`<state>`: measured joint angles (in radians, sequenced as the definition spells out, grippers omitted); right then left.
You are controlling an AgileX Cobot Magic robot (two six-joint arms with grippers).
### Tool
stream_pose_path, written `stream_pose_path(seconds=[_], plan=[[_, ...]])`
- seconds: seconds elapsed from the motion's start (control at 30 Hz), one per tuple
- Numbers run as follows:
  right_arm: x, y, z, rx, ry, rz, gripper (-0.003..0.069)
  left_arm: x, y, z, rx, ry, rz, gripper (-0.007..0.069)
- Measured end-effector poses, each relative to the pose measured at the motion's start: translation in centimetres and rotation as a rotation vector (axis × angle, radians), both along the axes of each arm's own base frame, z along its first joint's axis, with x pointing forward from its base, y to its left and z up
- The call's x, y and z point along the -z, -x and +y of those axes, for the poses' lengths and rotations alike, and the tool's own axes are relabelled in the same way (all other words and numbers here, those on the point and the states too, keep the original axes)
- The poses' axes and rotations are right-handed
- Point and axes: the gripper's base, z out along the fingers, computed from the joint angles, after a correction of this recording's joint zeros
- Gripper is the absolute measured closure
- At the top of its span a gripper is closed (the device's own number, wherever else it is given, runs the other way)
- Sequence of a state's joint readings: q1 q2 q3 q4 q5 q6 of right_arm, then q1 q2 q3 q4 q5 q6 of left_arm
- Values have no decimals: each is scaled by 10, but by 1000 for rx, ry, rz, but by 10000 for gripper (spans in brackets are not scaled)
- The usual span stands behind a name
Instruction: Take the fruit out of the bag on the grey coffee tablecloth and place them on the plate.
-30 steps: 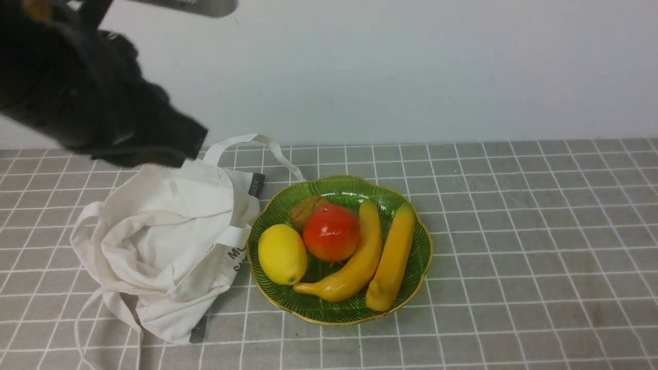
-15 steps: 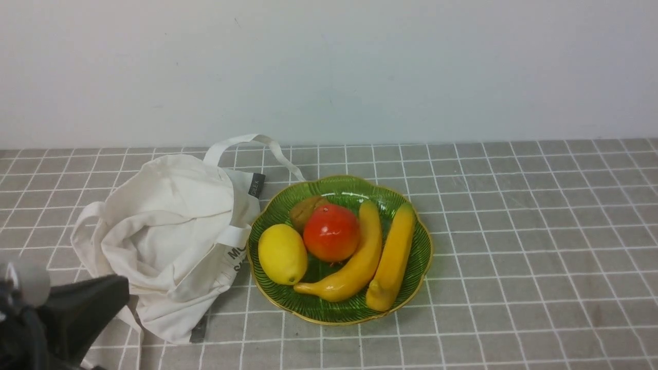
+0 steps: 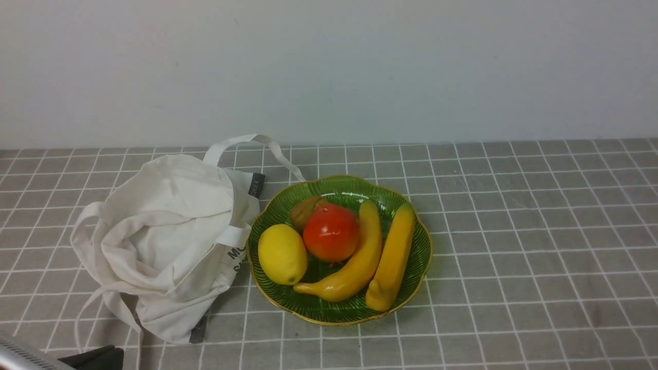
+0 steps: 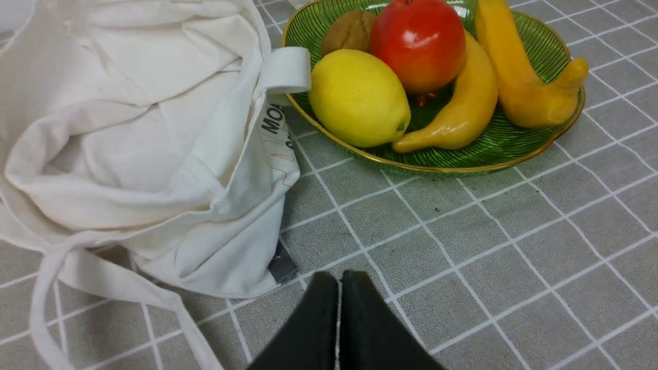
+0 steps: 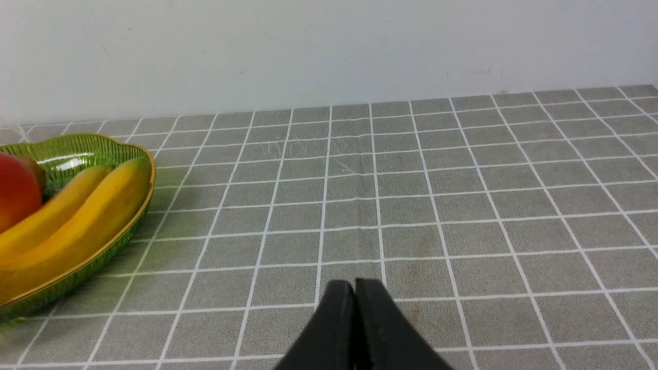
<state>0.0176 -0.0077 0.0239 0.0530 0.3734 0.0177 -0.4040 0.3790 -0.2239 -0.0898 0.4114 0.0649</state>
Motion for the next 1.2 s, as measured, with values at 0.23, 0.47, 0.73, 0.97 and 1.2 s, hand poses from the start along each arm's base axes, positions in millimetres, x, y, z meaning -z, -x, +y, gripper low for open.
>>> stream_pose_path(seconds=[0.23,0.47,0.73,0.97,1.2], plan=[[0,0,0,0,0,0,673,1,7,12,-104,11,-70,632],[0,0,0,0,0,0,673,21,23,32,-334,4,-200,632],[0,0,0,0,0,0,673,56,25,39,-471,-8,-150,632],[0,0,0,0,0,1,673,56,24,36,-436,11,-162,632],[0,0,0,0,0,1,673,56,24,34,-392,21,-161,632]])
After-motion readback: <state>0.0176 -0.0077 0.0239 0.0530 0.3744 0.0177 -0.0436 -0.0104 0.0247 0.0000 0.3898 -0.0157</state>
